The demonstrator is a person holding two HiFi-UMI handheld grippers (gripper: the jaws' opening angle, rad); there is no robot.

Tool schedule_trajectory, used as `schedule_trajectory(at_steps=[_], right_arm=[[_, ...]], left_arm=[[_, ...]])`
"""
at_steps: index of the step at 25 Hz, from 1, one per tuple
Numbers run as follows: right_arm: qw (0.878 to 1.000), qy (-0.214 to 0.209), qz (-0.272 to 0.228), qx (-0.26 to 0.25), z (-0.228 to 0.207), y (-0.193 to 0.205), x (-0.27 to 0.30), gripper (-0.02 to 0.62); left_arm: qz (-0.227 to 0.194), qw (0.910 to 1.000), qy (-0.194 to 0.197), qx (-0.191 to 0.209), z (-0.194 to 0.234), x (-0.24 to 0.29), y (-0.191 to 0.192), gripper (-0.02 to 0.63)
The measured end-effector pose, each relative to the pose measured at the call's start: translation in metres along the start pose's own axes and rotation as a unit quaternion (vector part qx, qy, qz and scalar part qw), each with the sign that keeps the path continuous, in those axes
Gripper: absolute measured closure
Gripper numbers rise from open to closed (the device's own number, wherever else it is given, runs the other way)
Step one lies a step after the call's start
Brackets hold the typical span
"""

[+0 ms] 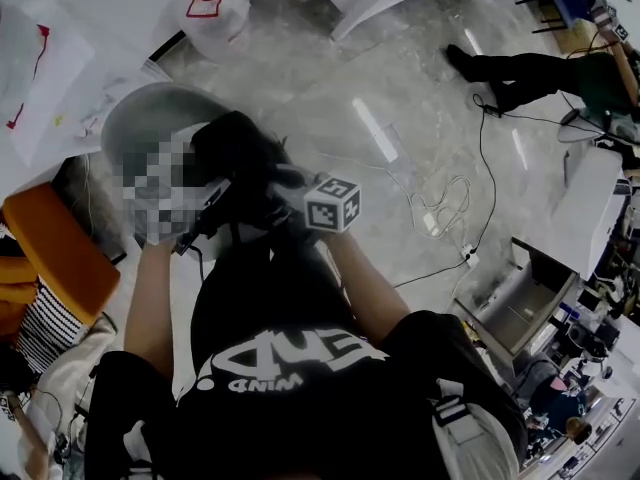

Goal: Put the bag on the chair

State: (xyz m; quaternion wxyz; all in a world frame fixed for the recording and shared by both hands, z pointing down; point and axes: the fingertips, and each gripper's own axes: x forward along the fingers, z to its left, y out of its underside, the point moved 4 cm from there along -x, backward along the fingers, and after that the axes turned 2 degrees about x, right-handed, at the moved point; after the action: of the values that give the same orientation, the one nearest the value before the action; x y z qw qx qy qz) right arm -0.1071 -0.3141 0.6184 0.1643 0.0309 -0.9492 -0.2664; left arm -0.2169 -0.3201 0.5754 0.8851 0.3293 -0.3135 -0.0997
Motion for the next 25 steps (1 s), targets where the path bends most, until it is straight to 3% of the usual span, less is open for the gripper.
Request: schedule_trajectory(at_steps=[17,25], right_arm=[[0.998,0.057,0.022,0.024,-0.066,0.009,0.042,0.551],[0.995,0.075,0.033,0.049,-0.088,0.021,0.051,0.545]], left_arm=[[0.035,0.9963,-0.066,-0.042,0.08,0.028,0.037,0.526],[0.049,0.9937,-0.066,-0.076,0.102,0.041,0.055,0.517]])
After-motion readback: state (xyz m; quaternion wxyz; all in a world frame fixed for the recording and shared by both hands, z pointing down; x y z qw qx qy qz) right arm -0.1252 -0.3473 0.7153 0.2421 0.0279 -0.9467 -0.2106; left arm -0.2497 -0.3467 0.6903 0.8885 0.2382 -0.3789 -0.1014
